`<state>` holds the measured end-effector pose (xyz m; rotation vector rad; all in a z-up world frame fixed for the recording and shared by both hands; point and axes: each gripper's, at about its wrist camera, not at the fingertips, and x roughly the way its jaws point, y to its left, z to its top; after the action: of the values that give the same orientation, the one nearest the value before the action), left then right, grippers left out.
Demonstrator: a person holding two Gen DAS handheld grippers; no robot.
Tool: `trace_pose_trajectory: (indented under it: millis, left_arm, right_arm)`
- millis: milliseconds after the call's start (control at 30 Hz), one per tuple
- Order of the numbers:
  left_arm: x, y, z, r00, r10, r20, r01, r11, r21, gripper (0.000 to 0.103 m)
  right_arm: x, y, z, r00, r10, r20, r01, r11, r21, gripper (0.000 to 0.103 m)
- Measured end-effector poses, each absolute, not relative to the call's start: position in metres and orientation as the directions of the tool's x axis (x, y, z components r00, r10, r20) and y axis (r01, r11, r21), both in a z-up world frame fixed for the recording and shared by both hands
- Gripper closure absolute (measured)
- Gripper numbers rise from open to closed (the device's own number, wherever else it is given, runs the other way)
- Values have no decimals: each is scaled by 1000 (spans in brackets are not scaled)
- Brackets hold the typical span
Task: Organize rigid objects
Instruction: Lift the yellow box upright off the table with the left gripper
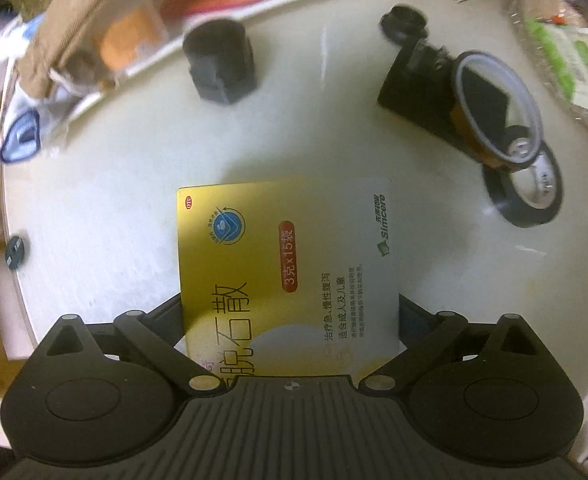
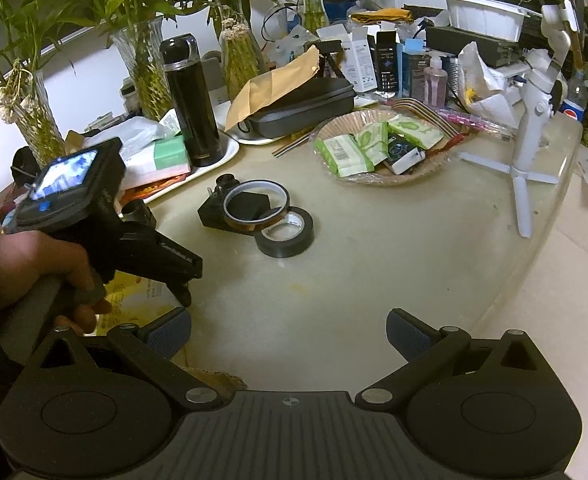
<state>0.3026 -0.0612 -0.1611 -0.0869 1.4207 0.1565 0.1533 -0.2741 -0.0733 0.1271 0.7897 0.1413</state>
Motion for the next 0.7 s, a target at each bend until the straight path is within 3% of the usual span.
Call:
trace_pose_trajectory:
  millis: [333,700]
  left_arm:
    - [280,-40,-105,385,-47,-922,-12,998,-55,2]
    - [237,-16,-60,555,-101,-826,143,989,-24,2]
  right_arm:
    - [161,-272,-78,685,157,-711,-58,985,162,0]
    - [174,-259,-86,668,156,-727,-90,988,129,0]
